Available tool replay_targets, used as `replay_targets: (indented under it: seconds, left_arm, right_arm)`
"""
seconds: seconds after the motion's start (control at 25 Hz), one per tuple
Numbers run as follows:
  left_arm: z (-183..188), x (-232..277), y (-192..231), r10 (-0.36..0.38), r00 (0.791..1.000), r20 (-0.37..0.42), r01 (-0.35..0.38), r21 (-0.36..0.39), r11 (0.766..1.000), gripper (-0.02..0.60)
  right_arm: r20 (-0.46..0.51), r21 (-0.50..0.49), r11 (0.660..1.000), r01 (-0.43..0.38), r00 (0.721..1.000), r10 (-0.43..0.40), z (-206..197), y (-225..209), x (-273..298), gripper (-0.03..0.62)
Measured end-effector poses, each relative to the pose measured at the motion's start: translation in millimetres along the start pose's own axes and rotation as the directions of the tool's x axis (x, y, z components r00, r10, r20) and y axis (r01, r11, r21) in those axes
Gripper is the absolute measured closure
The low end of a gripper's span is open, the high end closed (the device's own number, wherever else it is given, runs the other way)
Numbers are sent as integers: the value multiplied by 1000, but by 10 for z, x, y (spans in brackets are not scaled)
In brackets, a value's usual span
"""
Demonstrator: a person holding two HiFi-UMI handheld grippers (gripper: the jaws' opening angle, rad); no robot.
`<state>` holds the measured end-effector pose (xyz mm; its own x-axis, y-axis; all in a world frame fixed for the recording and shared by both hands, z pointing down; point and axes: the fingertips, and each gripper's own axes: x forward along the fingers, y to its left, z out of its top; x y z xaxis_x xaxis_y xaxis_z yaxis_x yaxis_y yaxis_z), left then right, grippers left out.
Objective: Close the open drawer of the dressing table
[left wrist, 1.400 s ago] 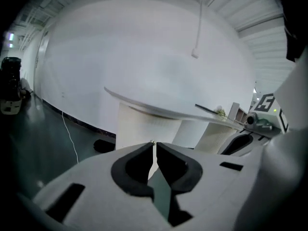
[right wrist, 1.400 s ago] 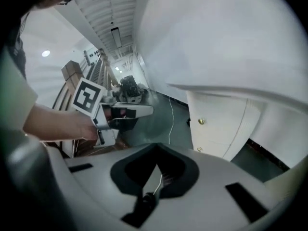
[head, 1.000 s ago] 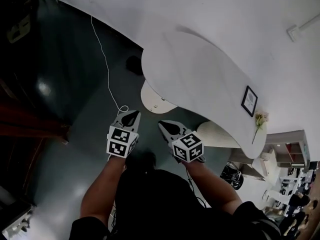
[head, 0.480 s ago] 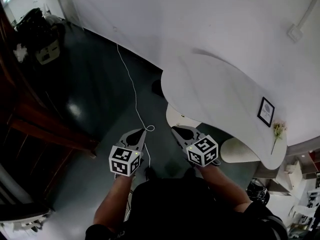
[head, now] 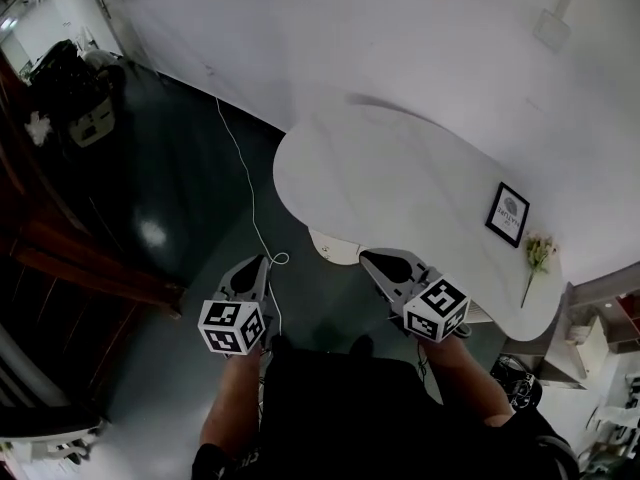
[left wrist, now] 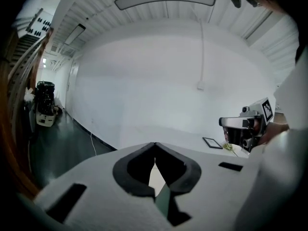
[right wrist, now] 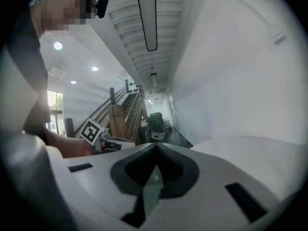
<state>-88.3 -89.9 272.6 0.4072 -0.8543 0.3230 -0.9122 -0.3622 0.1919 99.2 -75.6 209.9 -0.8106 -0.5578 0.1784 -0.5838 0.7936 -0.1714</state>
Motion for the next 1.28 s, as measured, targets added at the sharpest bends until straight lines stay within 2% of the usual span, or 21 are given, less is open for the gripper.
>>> replay_targets:
  seconds: [0.2,0.32,0.48,0.64,0.76,0.96,1.28]
  left_arm:
    - [359,183,-531,-46,997,60,40,86,995,575]
    - [529,238,-698,-92,993,79,81,126,989,575]
    - [776,300,-781,-146,985,95,126,193,973,575]
    - [1012,281,-725,-176,977,117,143,247,958,575]
    - [1067,237,-631,-173,976,131,137,249,959,575]
    - [1029,134,-423,-156,979,135,121,236,964,575]
    - [990,102,-253,-150,979,138,117,226,967,575]
  right_arm:
    - [68,-52,999,7,998,-4,255,-197,-469,591]
    - [106,-92,995,48,994,-38,393,-245,-590,591]
    - [150,-80,991,110,984,-97,534,-300,-657,591]
    - [168,-109,984,144,978,-124,638,-280,-586,591]
    - [178,-95,984,154,975,-135,686,-281,-440,591]
    - [155,-113,986,121,982,-103,691,-120,-171,591]
    - [151,-126,982,144,981,-125,687,-106,-86,591]
